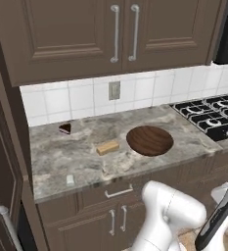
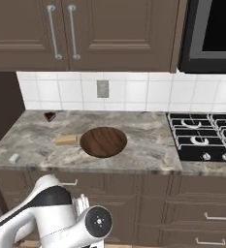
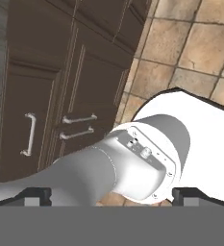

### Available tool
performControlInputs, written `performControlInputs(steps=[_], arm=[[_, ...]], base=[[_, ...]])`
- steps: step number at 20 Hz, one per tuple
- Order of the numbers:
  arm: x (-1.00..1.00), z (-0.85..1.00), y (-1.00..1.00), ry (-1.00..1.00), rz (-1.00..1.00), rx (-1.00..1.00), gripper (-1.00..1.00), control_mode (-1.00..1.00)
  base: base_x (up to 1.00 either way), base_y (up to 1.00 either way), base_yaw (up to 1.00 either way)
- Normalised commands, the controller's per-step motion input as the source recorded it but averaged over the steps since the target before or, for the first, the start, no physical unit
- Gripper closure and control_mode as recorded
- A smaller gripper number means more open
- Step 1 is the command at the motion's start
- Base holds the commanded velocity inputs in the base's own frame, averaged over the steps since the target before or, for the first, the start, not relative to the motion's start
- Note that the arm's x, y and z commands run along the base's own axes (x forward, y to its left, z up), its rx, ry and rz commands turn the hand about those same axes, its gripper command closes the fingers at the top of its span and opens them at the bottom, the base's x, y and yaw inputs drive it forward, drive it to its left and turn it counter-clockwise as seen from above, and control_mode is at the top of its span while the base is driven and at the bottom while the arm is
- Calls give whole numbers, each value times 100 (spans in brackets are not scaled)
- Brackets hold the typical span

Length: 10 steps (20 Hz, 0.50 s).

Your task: Pick both bowls and place them on the counter. Then place the cream cheese stick in one bowl and place the marshmallow in the other bowl.

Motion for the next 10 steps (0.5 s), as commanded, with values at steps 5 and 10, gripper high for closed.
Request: performControlInputs(steps=[5, 10], arm=[[0, 0, 0, 0, 0, 0, -100, 100], [0, 0, 0, 0, 0, 0, -100, 100]], base=[[-100, 0, 0], [-100, 6, 0]])
